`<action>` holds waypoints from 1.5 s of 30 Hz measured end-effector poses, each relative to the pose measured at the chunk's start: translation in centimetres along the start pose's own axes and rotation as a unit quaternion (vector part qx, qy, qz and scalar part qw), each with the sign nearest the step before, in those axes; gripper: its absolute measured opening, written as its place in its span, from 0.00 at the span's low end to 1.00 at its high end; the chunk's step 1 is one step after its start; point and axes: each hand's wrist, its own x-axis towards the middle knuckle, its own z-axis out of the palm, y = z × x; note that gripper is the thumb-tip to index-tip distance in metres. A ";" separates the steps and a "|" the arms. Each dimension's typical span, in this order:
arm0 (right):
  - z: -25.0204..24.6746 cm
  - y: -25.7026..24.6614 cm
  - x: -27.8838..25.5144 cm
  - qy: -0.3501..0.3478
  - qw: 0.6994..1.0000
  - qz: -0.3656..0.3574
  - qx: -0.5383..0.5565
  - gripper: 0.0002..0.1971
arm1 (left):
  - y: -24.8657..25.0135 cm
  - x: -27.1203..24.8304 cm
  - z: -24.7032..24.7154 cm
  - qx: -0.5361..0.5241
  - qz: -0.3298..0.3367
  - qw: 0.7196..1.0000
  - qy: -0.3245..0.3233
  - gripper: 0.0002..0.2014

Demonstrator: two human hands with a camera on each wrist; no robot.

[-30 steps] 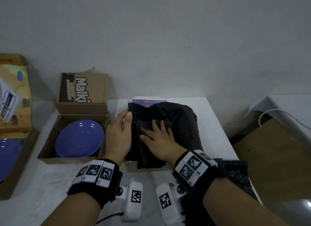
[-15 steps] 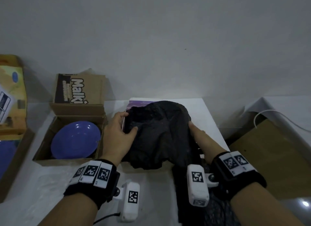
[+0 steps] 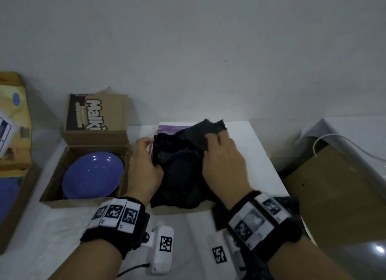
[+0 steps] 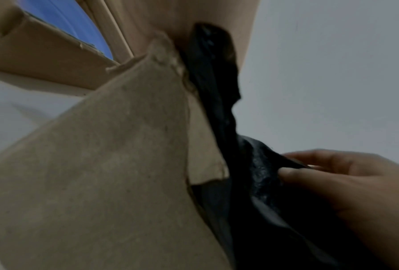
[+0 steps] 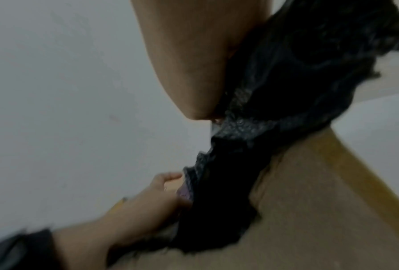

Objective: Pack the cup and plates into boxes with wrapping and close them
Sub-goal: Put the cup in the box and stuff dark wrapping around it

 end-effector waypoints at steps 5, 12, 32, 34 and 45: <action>2.8 -2.2 -0.9 -0.195 0.977 -0.042 -0.079 0.26 | 0.0 0.0 -0.1 0.013 -0.011 1.000 -0.013 0.24; 0.2 -0.7 1.4 -0.254 0.962 -0.081 0.065 0.31 | -0.7 0.4 0.3 0.067 0.044 0.997 -0.007 0.24; 0.1 -1.2 3.6 -0.250 0.962 -0.093 -0.060 0.25 | -0.7 0.6 0.3 0.122 0.013 0.992 -0.026 0.27; -1.1 0.7 4.0 -0.237 0.971 -0.016 -0.033 0.20 | -0.7 0.6 0.5 0.120 0.014 0.992 -0.023 0.27; -2.8 4.2 1.9 -0.158 0.976 -0.136 0.064 0.22 | -1.0 0.7 0.6 0.130 0.031 0.991 -0.018 0.27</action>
